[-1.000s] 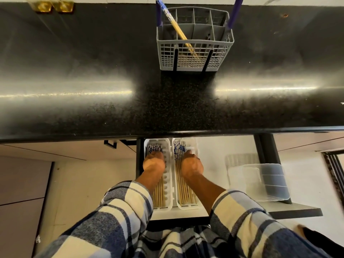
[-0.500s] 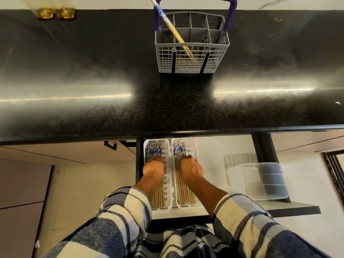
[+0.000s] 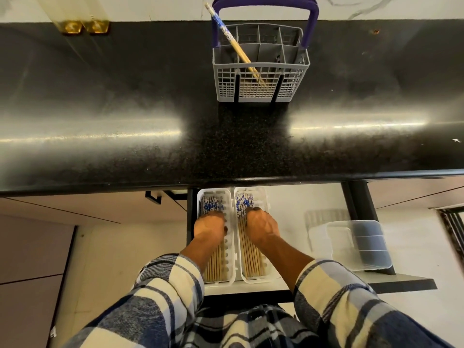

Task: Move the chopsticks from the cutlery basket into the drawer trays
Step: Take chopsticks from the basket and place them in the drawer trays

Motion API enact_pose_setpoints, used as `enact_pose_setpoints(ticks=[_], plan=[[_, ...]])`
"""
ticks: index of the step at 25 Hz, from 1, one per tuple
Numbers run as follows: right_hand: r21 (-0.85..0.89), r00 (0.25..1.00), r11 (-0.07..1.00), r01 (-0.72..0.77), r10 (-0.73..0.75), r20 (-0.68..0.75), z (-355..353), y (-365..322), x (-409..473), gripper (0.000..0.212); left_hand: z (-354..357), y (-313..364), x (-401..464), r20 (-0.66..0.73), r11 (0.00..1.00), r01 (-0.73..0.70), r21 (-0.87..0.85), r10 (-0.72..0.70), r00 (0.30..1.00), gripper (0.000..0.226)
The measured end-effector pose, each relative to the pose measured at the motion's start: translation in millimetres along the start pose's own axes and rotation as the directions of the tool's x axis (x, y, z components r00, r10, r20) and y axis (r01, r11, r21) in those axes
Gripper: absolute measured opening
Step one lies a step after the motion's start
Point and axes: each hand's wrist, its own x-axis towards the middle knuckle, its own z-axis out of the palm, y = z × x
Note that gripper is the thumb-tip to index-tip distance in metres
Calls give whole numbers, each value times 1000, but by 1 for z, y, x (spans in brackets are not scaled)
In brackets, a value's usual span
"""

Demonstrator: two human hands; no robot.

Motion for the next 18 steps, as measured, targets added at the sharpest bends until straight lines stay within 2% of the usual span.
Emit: enact_pose_setpoints(ticks=[6,10,13,15,18], plan=[[89,987,991,97,-85,-134,-2,2,-7,16,-23,5,-17,-177,981,-180,73,191,965,22],[105,936,961,254,-218,-275,-28,7,-19,25,-65,0,-33,-363,954,-297,32,288,886,35],[122,846,923,364,-273,-458,-79,-3,-26,21,-110,3,-55,-567,884,-439,-161,281,774,37],[135,768,900,414,-266,-582,-119,-17,-27,18,-140,10,-65,-711,828,-521,-206,239,661,36],[94,579,858,504,-255,-774,-183,-39,-22,13,-197,18,-66,-861,781,-592,-201,148,487,39]])
